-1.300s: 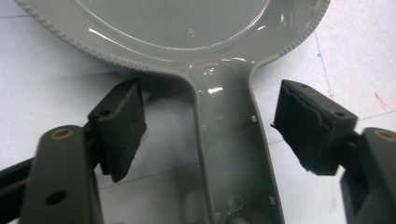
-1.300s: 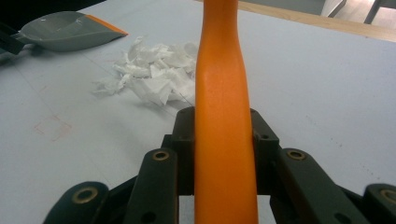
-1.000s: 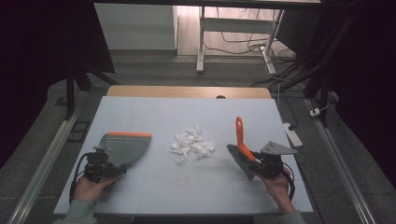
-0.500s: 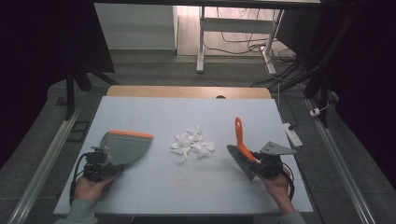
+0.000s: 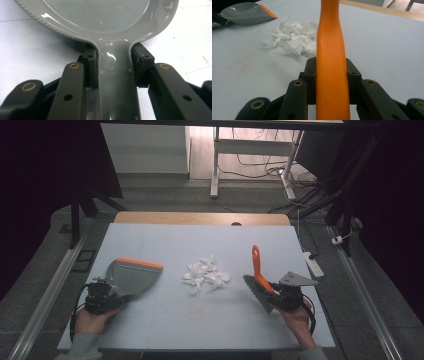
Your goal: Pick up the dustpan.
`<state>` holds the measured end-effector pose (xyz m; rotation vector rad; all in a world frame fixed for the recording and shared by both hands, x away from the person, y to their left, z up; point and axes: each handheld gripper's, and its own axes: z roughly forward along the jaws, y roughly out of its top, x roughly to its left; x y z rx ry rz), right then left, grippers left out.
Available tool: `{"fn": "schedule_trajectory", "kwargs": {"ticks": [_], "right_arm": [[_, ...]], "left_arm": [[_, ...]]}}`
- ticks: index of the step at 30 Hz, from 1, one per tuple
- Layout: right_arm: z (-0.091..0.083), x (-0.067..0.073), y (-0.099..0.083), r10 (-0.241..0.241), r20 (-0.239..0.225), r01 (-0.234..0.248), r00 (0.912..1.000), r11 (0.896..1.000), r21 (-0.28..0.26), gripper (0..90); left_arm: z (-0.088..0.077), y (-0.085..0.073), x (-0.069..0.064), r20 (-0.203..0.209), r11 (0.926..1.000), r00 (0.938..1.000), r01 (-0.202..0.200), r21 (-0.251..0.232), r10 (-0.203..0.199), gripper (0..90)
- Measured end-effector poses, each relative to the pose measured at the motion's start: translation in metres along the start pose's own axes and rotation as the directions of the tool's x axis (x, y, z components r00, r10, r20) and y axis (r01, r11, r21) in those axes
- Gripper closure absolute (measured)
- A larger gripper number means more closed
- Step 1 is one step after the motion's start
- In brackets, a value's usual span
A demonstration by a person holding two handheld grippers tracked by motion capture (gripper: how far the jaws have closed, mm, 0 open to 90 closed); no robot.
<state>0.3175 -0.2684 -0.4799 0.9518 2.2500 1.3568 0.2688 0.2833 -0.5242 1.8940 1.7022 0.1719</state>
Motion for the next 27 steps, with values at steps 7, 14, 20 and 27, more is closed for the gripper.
{"fn": "schedule_trajectory", "kwargs": {"ticks": [7,14,20,27], "right_arm": [[-0.001,0.000,0.001,0.009,0.001,-0.009,1.0000,1.000,-0.008,70.1],[-0.003,-0.004,0.003,0.056,0.005,-0.056,0.9984,0.997,-0.044,70.1],[-0.003,-0.005,0.003,0.063,0.015,-0.062,0.9979,0.997,-0.047,70.1],[-0.006,-0.003,0.003,0.048,0.022,-0.047,0.9986,0.998,-0.053,70.1]], "left_arm": [[-0.005,0.000,0.008,0.026,0.9993,0.9994,-0.022,-0.031,0.023,61.3],[-0.013,0.002,0.014,0.064,0.9932,0.9961,-0.054,-0.103,0.061,61.3],[-0.018,0.003,0.014,0.097,0.9833,0.9880,-0.105,-0.148,0.120,61.3],[-0.024,0.002,0.012,0.113,0.9704,0.9782,-0.151,-0.189,0.174,61.2]]}}
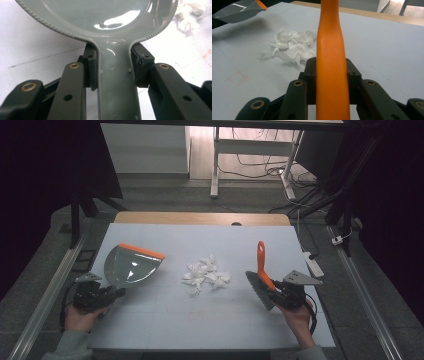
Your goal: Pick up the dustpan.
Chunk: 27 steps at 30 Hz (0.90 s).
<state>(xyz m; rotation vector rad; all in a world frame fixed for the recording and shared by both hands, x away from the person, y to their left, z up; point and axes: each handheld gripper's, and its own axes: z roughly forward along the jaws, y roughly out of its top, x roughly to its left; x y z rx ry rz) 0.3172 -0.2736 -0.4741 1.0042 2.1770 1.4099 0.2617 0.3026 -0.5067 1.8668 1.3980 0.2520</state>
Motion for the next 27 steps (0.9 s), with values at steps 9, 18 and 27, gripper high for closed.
{"fn": "schedule_trajectory", "kwargs": {"ticks": [9,18,27], "right_arm": [[-0.002,0.002,0.002,-0.007,0.003,0.007,1.0000,1.000,-0.009,70.1],[-0.002,0.003,0.002,-0.015,0.006,0.015,0.9999,1.000,-0.005,70.1],[0.001,0.002,0.001,-0.010,0.015,0.010,0.9998,1.000,-0.004,70.1]], "left_arm": [[-0.008,0.000,-0.004,0.050,0.9970,0.9968,-0.060,-0.049,0.062,61.2],[-0.013,0.001,-0.007,0.124,0.9879,0.9813,-0.140,-0.068,0.147,61.2],[-0.016,0.005,-0.016,0.207,0.9746,0.9523,-0.219,-0.045,0.224,61.2]]}}
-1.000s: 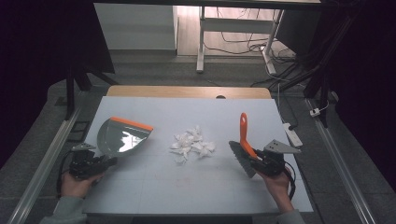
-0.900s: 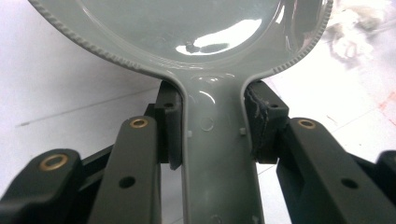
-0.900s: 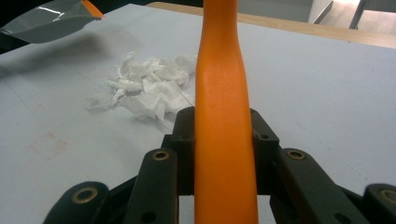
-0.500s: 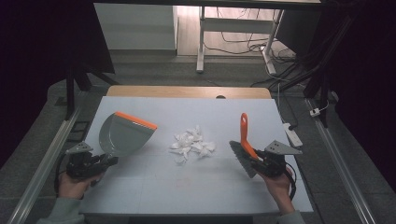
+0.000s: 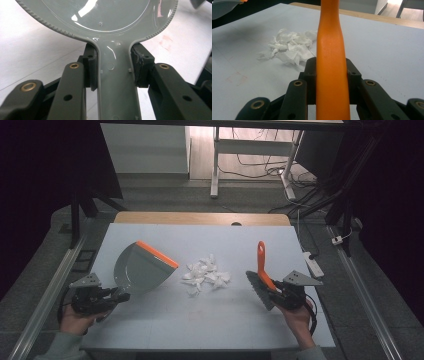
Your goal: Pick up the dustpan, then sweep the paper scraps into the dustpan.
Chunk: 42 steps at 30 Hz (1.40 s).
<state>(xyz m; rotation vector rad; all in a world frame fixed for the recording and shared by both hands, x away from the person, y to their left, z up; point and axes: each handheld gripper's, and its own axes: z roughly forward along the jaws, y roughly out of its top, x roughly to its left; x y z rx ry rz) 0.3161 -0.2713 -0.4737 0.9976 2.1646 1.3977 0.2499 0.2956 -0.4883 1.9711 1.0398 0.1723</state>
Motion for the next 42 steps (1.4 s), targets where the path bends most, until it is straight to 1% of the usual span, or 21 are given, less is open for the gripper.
{"fn": "schedule_trajectory", "kwargs": {"ticks": [3,5,9,11,13,17,20,26,28,29,32,34,37,40,42], "right_arm": [[0.001,0.001,0.001,-0.002,-0.002,0.002,1.0000,1.000,-0.005,70.1],[0.001,0.002,0.002,-0.006,-0.005,0.006,1.0000,1.000,-0.010,70.2],[0.001,0.002,0.003,-0.005,-0.007,0.005,1.0000,1.000,-0.013,70.2],[0.002,0.002,0.003,-0.005,0.000,0.005,1.0000,1.000,-0.019,70.2],[0.003,0.001,0.003,0.003,0.000,-0.003,1.0000,1.000,-0.022,70.2],[0.004,0.002,0.005,-0.002,-0.003,0.002,1.0000,1.000,-0.026,70.2],[0.006,0.004,0.008,-0.006,-0.004,0.006,1.0000,0.999,-0.040,70.1],[0.018,0.003,0.018,0.006,-0.016,-0.007,0.9998,0.999,-0.053,70.2],[0.020,0.003,0.019,0.005,-0.015,-0.006,0.9999,0.999,-0.051,70.2],[0.021,0.004,0.019,0.001,-0.018,-0.002,0.9998,0.999,-0.048,70.1],[0.024,0.004,0.020,0.004,-0.020,-0.005,0.9998,0.999,-0.046,70.1],[0.026,0.005,0.022,0.008,-0.026,-0.009,0.9996,0.999,-0.048,70.2],[0.032,0.007,0.027,0.004,-0.029,-0.006,0.9996,0.999,-0.054,70.2],[0.040,0.009,0.030,-0.004,-0.026,0.003,0.9996,0.999,-0.043,70.1],[0.044,0.010,0.031,-0.007,-0.026,0.006,0.9996,0.999,-0.037,70.2]], "left_arm": [[0.001,0.001,-0.003,0.013,0.9998,0.9997,-0.021,0.008,0.021,61.2],[0.002,0.001,-0.005,0.012,0.9992,0.9992,-0.039,0.012,0.039,61.2],[0.003,0.003,-0.007,0.056,0.9981,0.9971,-0.053,0.030,0.051,61.3],[0.005,0.004,-0.009,0.080,0.9968,0.9947,-0.069,0.040,0.066,61.3],[0.008,0.005,-0.010,0.094,0.9959,0.9928,-0.079,0.046,0.074,61.3],[0.012,0.006,-0.013,0.100,0.9943,0.9916,-0.088,0.061,0.081,61.3],[0.011,0.007,-0.015,0.103,0.9936,0.9907,-0.096,0.060,0.090,61.3],[0.007,0.011,-0.019,0.113,0.9920,0.9884,-0.109,0.064,0.101,61.3],[0.006,0.012,-0.020,0.114,0.9897,0.9870,-0.123,0.074,0.114,61.2],[0.006,0.012,-0.021,0.115,0.9896,0.9871,-0.120,0.078,0.111,61.2],[0.007,0.012,-0.023,0.121,0.9869,0.9852,-0.133,0.091,0.121,61.2],[0.008,0.013,-0.024,0.124,0.9841,0.9833,-0.145,0.102,0.132,61.2],[0.009,0.012,-0.025,0.123,0.9804,0.9826,-0.154,0.122,0.139,61.2],[0.010,0.011,-0.026,0.128,0.9756,0.9799,-0.170,0.139,0.153,61.2],[0.011,0.010,-0.026,0.136,0.9702,0.9763,-0.188,0.153,0.168,61.2]]}}
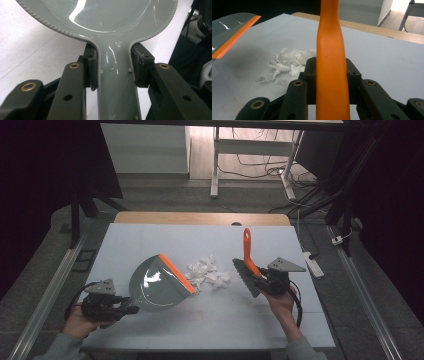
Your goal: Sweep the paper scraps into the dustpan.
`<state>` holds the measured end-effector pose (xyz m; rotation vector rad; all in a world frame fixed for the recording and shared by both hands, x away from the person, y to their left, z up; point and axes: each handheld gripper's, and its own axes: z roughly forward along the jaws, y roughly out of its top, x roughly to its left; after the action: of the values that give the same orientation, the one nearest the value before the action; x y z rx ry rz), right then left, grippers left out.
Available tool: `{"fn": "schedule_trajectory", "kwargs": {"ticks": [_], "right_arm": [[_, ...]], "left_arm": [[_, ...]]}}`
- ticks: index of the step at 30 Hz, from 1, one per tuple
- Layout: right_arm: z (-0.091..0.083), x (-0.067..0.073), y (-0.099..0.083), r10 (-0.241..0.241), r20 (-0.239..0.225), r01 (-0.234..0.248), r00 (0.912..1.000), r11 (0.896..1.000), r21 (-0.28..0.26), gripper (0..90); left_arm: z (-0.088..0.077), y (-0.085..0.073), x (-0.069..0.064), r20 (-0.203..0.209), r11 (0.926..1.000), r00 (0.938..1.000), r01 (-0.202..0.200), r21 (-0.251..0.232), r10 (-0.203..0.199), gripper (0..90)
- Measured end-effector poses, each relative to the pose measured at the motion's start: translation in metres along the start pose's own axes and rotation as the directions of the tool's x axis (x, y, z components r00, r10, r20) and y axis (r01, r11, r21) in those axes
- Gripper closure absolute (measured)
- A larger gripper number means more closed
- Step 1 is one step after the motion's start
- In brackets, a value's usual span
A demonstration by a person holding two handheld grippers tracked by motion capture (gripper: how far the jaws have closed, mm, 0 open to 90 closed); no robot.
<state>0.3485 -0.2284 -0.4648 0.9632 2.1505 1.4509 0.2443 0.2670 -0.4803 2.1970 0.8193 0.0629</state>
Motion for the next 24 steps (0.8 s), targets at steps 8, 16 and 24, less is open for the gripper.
{"fn": "schedule_trajectory", "kwargs": {"ticks": [8,16,24], "right_arm": [[0.005,0.001,0.003,0.013,-0.005,-0.013,0.9999,1.000,-0.001,70.1],[0.009,-0.001,0.003,0.023,0.004,-0.023,0.9997,1.000,0.008,70.1],[0.020,0.002,0.009,0.015,0.002,-0.015,0.9999,1.000,0.016,70.1]], "left_arm": [[0.006,-0.003,-0.002,0.003,0.9991,1.0000,0.002,0.041,-0.002,61.2],[0.014,-0.002,-0.006,0.005,0.9949,0.9999,-0.017,0.099,0.016,61.2],[0.015,-0.005,-0.011,0.005,0.9939,0.9999,-0.015,0.109,0.015,61.2]]}}
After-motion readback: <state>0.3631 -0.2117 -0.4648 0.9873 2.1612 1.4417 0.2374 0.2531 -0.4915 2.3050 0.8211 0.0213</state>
